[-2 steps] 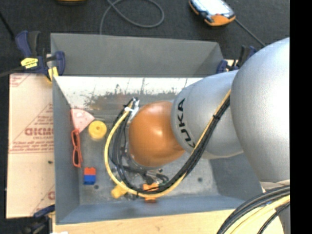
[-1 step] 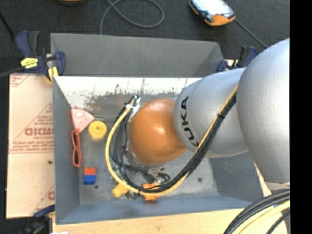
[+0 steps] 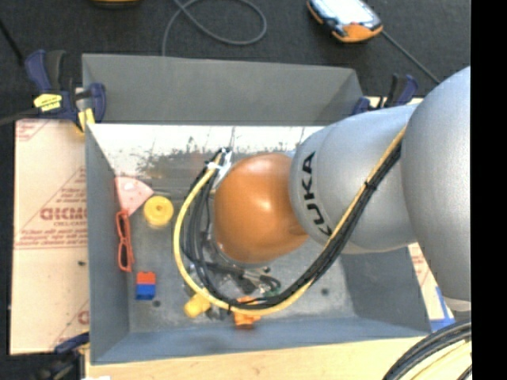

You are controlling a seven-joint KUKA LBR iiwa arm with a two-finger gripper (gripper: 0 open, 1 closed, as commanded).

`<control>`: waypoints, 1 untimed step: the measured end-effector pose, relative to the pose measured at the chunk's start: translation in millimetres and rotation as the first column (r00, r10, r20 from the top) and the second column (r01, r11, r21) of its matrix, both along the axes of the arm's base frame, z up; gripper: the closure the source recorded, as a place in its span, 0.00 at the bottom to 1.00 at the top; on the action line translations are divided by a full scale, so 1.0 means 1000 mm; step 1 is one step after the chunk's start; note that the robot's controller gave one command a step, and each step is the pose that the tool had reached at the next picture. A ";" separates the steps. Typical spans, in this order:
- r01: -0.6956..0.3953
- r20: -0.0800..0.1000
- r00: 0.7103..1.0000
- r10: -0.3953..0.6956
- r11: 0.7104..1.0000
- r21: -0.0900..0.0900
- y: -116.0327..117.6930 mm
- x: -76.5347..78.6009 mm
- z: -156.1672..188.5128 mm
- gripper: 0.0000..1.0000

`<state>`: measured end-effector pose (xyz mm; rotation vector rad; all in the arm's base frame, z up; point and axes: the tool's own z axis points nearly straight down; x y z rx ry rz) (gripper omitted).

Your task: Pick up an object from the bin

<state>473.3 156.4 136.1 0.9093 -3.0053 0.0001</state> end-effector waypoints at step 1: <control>0.001 0.006 1.000 -0.001 1.000 0.002 0.000 0.001 0.013 1.00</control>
Offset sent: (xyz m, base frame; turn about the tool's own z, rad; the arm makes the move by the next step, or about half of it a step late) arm 0.0001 0.0000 0.0122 0.0000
